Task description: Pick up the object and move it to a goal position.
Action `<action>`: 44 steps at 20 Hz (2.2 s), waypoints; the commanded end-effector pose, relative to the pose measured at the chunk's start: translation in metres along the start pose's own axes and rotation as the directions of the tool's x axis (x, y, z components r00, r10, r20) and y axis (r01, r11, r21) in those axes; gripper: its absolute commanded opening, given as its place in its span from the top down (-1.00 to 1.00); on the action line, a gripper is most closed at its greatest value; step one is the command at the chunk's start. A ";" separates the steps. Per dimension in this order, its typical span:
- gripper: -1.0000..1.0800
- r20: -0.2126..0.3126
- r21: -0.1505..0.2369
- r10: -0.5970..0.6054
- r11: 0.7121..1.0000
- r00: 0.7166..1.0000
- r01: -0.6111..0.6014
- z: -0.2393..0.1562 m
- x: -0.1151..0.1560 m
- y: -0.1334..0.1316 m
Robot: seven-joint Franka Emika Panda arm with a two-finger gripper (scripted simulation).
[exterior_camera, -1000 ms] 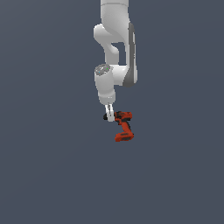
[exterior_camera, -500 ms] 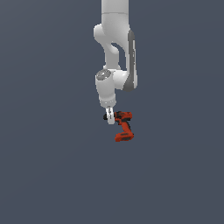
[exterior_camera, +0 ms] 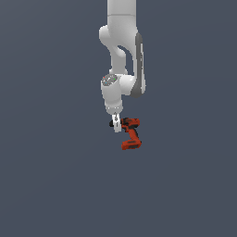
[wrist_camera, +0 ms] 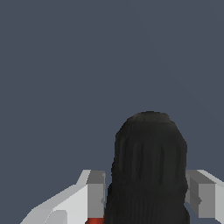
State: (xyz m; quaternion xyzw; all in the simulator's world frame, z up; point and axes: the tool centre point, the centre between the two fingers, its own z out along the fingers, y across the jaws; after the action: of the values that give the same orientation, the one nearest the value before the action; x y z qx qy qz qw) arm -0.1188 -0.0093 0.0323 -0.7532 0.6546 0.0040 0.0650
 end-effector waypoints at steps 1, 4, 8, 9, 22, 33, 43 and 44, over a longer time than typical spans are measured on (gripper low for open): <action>1.00 0.000 -0.002 0.000 1.000 1.000 0.000 0.001 0.000 0.001; 1.00 0.000 0.000 0.000 1.000 1.000 0.000 0.000 0.000 0.000; 1.00 0.000 0.000 0.000 1.000 1.000 0.000 -0.005 0.001 -0.003; 1.00 -0.001 0.000 0.000 1.000 1.000 0.000 -0.007 0.001 -0.005; 1.00 -0.005 -0.003 0.002 1.000 1.000 -0.002 -0.076 0.013 -0.053; 1.00 -0.005 -0.003 0.001 1.000 1.000 -0.001 -0.154 0.026 -0.111; 1.00 -0.001 -0.002 0.000 1.000 1.000 0.000 -0.182 0.030 -0.135; 1.00 -0.001 -0.002 0.000 1.000 1.000 0.000 -0.183 0.030 -0.135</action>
State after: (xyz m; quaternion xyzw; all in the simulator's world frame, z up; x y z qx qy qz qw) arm 0.0011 -0.0397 0.2172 -0.7532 0.6548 0.0069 0.0612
